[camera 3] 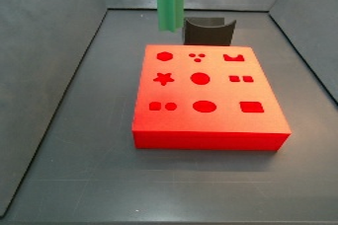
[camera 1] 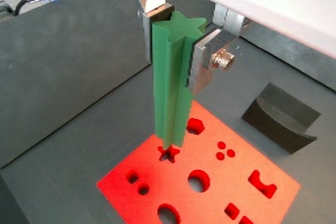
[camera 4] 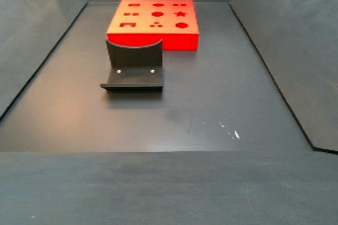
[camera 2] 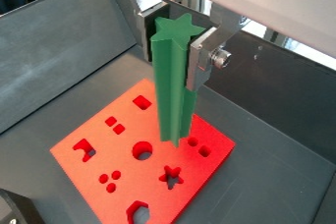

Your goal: Insert the star object.

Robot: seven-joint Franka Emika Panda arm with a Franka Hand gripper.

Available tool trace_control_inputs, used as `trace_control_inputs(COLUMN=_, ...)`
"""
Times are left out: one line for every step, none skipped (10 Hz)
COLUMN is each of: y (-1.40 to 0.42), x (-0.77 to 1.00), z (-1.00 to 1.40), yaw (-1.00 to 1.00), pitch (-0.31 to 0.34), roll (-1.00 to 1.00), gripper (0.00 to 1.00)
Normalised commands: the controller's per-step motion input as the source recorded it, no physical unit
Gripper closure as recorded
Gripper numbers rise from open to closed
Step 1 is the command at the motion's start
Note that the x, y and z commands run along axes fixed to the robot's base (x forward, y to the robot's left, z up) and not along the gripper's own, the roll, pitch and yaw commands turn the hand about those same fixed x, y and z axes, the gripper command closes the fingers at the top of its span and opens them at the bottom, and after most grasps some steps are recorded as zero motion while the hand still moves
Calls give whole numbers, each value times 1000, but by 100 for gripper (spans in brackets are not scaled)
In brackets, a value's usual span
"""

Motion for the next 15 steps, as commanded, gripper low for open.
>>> trace_control_inputs(y=100, x=97, z=-60, yaw=-166, pitch=90, roll=0, gripper=100)
trace_control_inputs(y=417, x=257, z=-200, yaw=-354, pitch=176, roll=0, gripper=100)
trace_control_inputs(y=431, x=277, z=-386, yaw=-554, pitch=290, roll=30, gripper=100)
trace_control_inputs(y=394, x=154, z=-403, yaw=-597, pitch=340, roll=29, gripper=100)
trace_control_inputs(y=309, x=29, z=-274, yaw=-606, pitch=387, roll=51, gripper=100)
trace_control_inputs(y=37, x=120, z=-363, yaw=-560, pitch=349, roll=53, gripper=100)
trace_control_inputs(y=-177, x=180, z=-551, yaw=-491, pitch=227, roll=93, gripper=100)
trace_control_inputs(y=-409, x=191, z=-374, yaw=-311, pitch=290, roll=209, gripper=100)
trace_control_inputs(y=-406, x=220, z=-311, yaw=-286, pitch=293, roll=231, gripper=100)
trace_control_inputs(y=-429, x=360, z=-289, yaw=-191, pitch=276, roll=264, gripper=100)
trace_control_inputs(y=0, x=0, z=-129, yaw=0, pitch=0, roll=24, gripper=100)
trace_control_inputs(y=0, x=77, z=-234, yaw=0, pitch=-31, roll=0, gripper=100)
trace_control_inputs(y=0, x=89, z=-483, yaw=0, pitch=-219, roll=-134, gripper=100)
trace_control_inputs(y=0, x=17, z=-457, yaw=0, pitch=-260, roll=-126, gripper=100)
trace_control_inputs(y=0, x=9, z=-426, yaw=-3, pitch=-267, roll=-86, gripper=100)
